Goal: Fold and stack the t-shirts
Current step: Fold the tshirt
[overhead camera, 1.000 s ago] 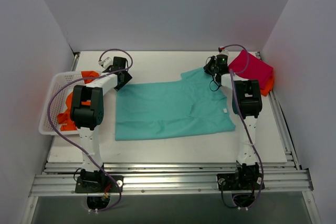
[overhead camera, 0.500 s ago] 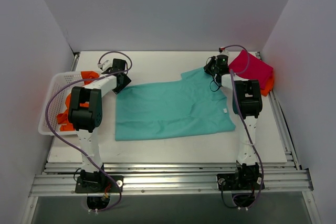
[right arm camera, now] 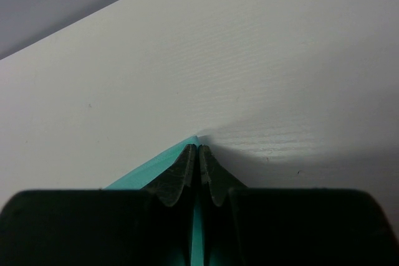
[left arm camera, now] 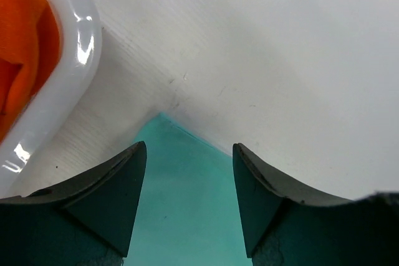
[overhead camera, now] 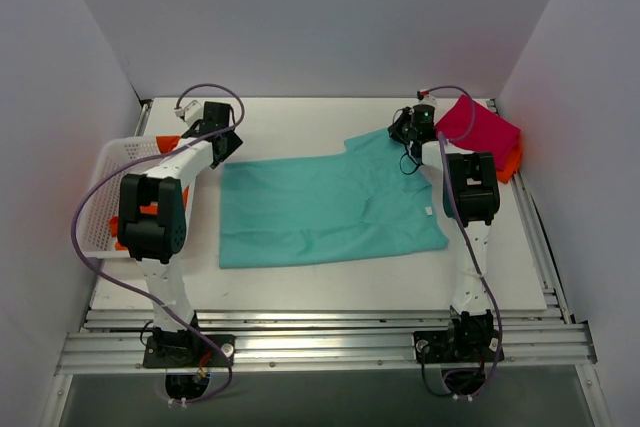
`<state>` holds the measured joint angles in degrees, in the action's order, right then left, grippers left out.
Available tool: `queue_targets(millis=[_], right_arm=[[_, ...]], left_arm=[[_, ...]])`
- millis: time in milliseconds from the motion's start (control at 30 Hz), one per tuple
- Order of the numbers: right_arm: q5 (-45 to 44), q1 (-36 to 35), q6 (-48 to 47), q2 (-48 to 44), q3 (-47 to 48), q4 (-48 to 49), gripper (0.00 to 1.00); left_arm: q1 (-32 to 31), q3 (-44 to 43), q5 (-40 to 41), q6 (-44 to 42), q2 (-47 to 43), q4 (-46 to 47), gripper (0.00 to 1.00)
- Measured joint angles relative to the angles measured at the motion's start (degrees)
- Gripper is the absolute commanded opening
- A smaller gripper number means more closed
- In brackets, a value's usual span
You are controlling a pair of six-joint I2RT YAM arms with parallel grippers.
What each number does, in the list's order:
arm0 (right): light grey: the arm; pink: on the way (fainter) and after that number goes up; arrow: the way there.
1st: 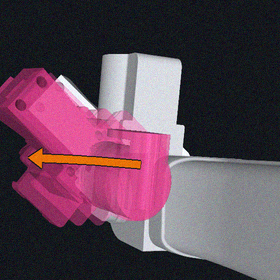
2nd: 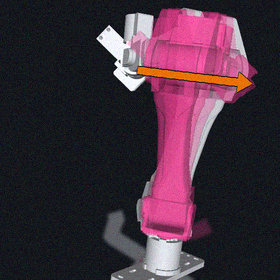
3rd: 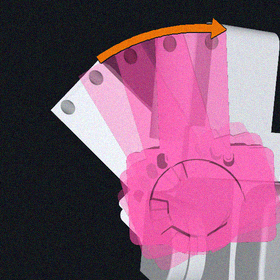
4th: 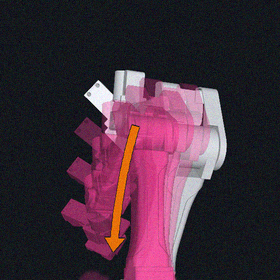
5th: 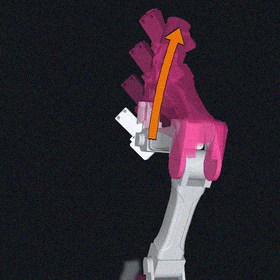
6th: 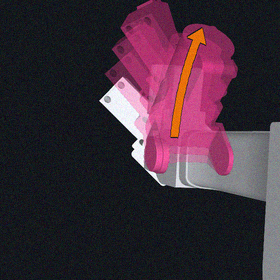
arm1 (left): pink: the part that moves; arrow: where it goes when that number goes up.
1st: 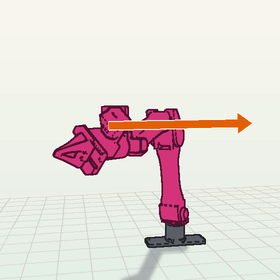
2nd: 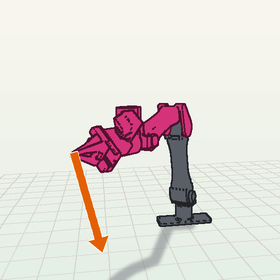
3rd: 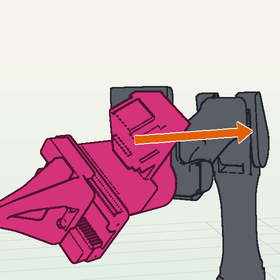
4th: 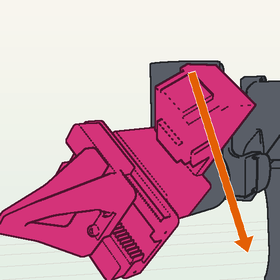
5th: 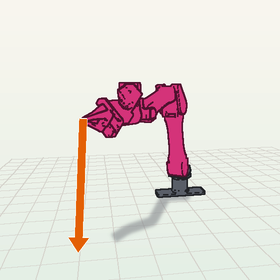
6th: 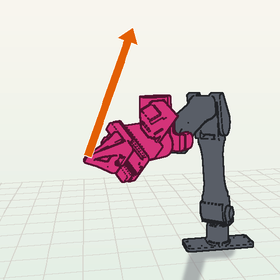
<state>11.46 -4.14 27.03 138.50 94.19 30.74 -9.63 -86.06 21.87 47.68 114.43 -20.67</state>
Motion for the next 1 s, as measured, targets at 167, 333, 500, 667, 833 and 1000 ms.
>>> queue_targets(millis=[167,333,500,667,833,1000], right_arm=[[0.0,0.0,0.0,0.0,0.0,0.0,0.00],[0.0,0.0,0.1,0.0,0.0,0.0,0.00],[0.1,0.0,0.2,0.0,0.0,0.1,0.00],[0.1,0.1,0.2,0.0,0.0,0.1,0.00],[0.3,0.1,0.2,0.0,0.0,0.1,0.00],[0.6,0.2,0.2,0.0,-0.1,0.3,0.00]], left_arm=[[0.0,0.0,0.2,-0.1,-2.9,0.0,0.66],[0.0,1.1,0.0,0.3,-2.5,-0.5,0.66],[0.0,1.1,-1.2,1.1,0.1,-0.7,0.66],[0.0,1.1,-1.5,1.3,2.6,-0.9,0.66],[-0.5,-0.4,-1.8,1.3,5.5,-1.0,0.66],[-0.8,-2.6,-1.8,1.5,7.5,-1.4,0.66]])
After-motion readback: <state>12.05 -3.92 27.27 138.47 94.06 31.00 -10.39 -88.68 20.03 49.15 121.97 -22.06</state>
